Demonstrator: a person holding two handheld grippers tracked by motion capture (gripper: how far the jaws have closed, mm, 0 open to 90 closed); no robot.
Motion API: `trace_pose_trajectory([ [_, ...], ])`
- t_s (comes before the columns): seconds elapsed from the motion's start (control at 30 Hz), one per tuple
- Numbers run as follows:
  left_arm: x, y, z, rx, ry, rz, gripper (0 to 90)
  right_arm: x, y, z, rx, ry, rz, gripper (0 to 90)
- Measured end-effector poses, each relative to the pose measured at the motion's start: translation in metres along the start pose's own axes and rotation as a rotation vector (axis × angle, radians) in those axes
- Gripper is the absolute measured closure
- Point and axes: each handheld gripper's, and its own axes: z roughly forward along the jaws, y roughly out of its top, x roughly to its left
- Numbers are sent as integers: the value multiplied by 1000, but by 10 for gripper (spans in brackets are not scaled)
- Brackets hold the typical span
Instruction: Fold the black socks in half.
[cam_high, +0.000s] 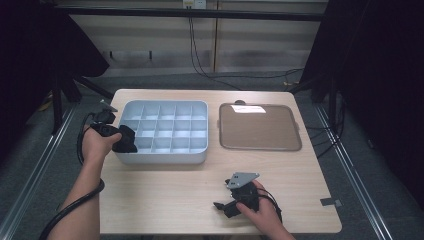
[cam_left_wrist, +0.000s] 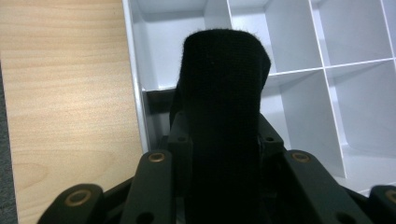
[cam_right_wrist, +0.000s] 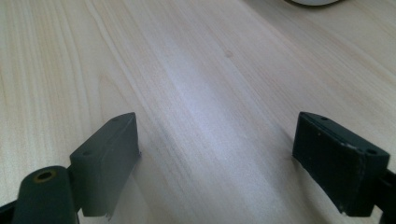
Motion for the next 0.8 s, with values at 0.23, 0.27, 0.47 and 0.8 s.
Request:
trace_pose_trajectory([
  [0.23,1,-2,6,13,8,-22,679,0,0,0,-1,0,-2,139],
  [0.27,2,-2,6,17,9,-19,680,0,0,0,-1,0,-2,140],
  [0.47,2,-2,10,29,19,-13,683,0,0,0,-1,0,-1,140],
  [0.8,1,-4,19,41,25,-35,689,0,0,0,0,0,0,140],
])
